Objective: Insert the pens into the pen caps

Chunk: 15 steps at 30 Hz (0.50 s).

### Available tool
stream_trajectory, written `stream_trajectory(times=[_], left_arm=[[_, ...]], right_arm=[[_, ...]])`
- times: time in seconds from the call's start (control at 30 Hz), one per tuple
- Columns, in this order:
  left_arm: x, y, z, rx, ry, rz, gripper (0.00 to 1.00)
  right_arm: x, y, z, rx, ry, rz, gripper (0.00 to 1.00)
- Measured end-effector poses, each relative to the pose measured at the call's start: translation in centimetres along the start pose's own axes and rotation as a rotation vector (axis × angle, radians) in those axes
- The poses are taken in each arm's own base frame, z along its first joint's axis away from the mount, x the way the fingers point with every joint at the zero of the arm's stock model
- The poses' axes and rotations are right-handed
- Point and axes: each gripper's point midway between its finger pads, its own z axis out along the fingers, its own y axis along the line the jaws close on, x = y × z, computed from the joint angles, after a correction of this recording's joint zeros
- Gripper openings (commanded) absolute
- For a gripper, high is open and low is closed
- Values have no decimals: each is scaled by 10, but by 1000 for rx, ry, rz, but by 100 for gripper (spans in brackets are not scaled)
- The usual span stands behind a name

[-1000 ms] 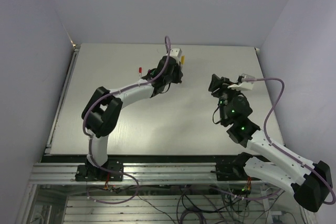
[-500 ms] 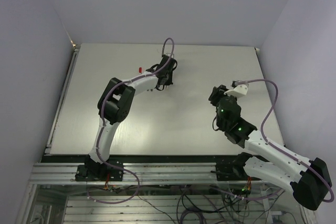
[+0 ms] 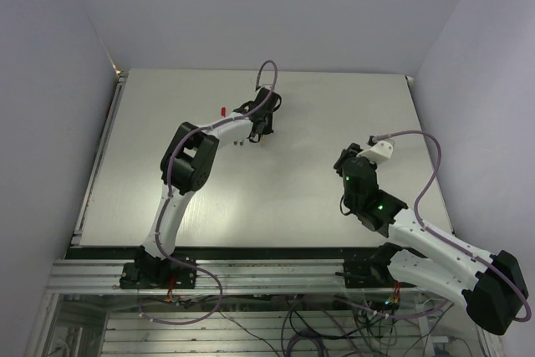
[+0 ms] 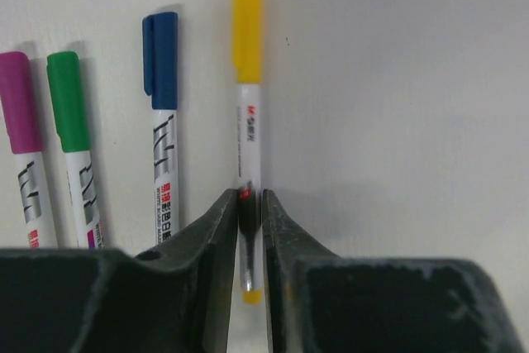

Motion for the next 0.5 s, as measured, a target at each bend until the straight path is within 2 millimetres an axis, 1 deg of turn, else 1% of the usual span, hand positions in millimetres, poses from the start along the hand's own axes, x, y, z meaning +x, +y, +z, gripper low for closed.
stream_trajectory(times=[0.03,0.23,0.33,0.5], left_arm=[[3,2,3,-5,6,-2,29],[0,2,4,-6,0,-15,34],[1,2,4,-5,0,-17,37],[0,1,3,-3,-2,-17,39]], right_arm=[[1,-1,0,3,3,0,40],[6,-7,0,31,11,-7,40],[6,-8,0,35,9,-3,40],[5,-9,0,44,2,-2,40]])
